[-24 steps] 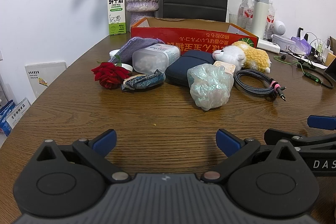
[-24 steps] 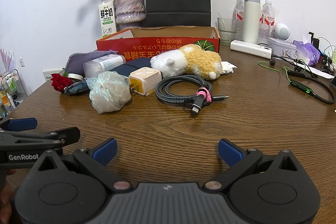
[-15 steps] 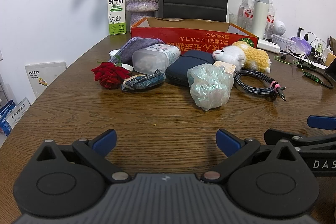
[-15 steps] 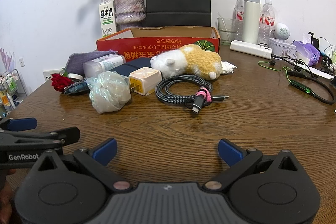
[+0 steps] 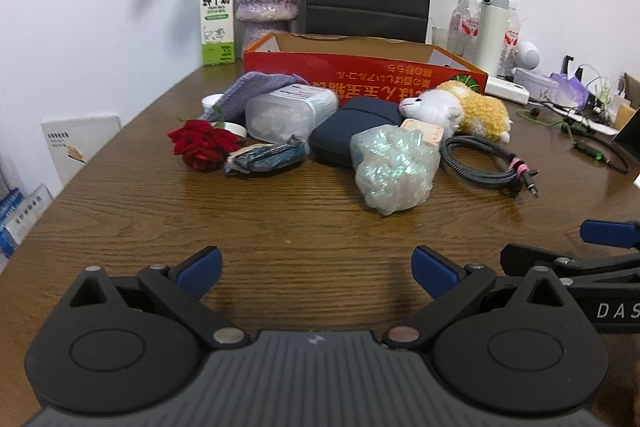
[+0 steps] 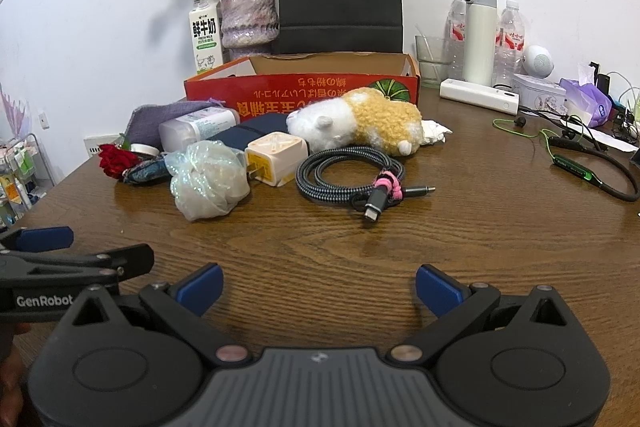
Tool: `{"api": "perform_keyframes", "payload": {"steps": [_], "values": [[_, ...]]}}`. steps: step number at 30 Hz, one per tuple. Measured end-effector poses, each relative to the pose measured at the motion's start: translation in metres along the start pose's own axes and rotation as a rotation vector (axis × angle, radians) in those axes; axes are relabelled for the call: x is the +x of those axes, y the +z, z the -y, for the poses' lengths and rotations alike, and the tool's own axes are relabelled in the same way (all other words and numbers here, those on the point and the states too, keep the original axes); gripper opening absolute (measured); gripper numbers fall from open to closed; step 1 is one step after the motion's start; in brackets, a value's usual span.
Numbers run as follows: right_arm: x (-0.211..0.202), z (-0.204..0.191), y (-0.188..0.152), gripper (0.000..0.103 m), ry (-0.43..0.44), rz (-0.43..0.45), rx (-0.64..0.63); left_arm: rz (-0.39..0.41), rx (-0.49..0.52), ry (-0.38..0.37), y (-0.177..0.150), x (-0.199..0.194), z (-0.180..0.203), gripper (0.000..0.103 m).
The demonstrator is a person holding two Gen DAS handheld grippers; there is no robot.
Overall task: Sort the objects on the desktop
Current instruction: 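Move both tools toward the clear plastic bag and black braided cable, then grasp the clear plastic bag with left tool while right tool grasps the braided cable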
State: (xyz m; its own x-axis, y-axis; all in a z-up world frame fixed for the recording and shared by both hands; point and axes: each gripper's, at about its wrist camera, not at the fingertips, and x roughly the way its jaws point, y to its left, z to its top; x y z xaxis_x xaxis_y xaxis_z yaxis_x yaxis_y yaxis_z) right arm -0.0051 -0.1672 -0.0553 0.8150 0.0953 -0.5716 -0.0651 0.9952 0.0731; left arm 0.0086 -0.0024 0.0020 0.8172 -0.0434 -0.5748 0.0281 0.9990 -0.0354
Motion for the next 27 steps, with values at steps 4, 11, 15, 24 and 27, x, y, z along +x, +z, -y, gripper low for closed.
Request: {"api": "perform_keyframes", "payload": {"steps": [4,11,15,24,27], "values": [[0.0,0.011,0.015,0.103,-0.025,-0.007,-0.02,0.013,-0.01,-0.018,0.016,0.004,0.003,0.103],[0.022,0.026,0.044,0.103,-0.064,-0.046,-0.128,0.009,0.007,-0.065,0.048,0.024,0.019,0.103],[0.047,0.028,0.058,0.103,-0.025,-0.082,-0.17,0.012,0.003,-0.082,0.062,0.043,0.028,0.103],[0.097,0.026,0.073,0.103,0.013,-0.089,-0.125,-0.052,-0.152,-0.162,0.054,0.076,0.001,0.056],[0.105,0.026,0.072,0.103,0.025,-0.096,-0.112,-0.044,-0.172,-0.192,0.055,0.078,-0.002,0.05]]}}
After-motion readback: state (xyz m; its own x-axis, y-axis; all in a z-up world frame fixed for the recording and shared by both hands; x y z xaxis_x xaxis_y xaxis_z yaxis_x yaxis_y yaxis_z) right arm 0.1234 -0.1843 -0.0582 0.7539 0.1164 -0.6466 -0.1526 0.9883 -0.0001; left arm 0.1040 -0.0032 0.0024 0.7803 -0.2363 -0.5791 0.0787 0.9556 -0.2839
